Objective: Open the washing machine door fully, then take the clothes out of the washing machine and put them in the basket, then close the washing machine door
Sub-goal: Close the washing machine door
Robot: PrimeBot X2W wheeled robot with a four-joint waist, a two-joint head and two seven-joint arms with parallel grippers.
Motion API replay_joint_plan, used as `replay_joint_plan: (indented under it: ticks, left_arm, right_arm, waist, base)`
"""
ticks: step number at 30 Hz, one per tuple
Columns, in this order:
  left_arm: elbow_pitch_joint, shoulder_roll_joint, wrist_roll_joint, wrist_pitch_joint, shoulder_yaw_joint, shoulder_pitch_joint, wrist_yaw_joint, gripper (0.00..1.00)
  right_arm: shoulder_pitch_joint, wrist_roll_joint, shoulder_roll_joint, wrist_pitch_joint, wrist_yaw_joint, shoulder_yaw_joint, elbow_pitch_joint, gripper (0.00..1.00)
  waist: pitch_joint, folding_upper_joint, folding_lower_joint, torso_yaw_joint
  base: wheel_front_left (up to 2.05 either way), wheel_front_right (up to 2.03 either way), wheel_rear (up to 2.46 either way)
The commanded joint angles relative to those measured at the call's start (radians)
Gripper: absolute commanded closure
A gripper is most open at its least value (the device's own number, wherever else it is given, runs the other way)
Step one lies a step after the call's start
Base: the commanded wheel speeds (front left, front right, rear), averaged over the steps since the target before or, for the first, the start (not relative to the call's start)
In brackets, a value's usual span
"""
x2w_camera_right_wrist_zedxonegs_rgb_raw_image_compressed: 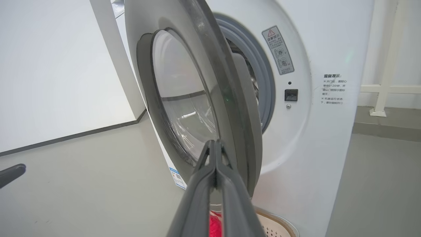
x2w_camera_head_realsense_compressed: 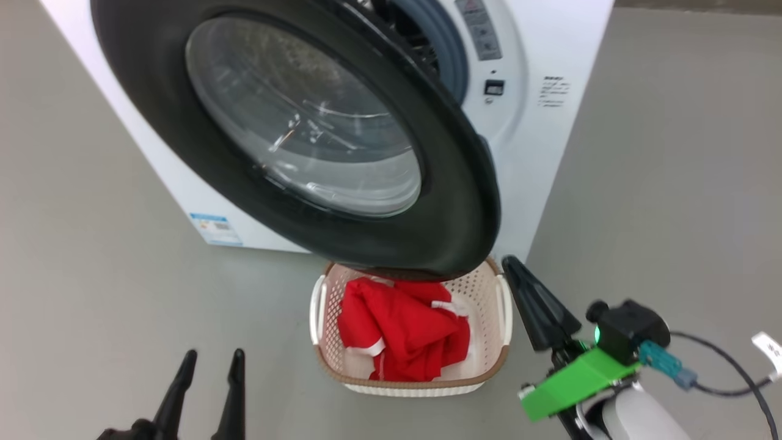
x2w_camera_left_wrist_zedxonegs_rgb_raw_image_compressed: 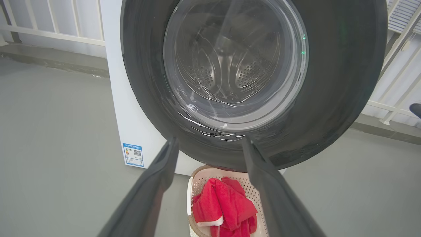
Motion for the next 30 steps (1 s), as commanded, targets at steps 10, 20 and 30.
replay_joint_plan:
  ticks: [10, 20, 30]
  left_arm:
    - [-0.015, -0.005, -0.026, -0.012, -0.025, -0.092, -0.005, 0.00]
    - [-0.016, -0.009, -0.045, -0.012, -0.066, -0.133, -0.005, 0.00]
    - [-0.026, -0.010, -0.055, -0.012, -0.097, -0.180, -0.005, 0.00]
  right_arm:
    - [-0.146, -0.016, 0.002, -0.006, 0.005, -0.003, 0.007, 1.00]
    - [-0.193, -0.034, -0.003, -0.006, 0.005, -0.034, 0.007, 1.00]
    - [-0.276, -0.048, -0.008, -0.006, 0.005, -0.108, -0.003, 1.00]
  waist:
    - [0.093, 0.0000, 0.0000, 0.079]
    - [0.151, 0.0000, 0.0000, 0.113]
    - [0.219, 0.0000, 0.0000, 0.133]
  base:
    - [0.00, 0.00, 0.00]
    - [0.00, 0.00, 0.00]
    - [0.00, 0.00, 0.00]
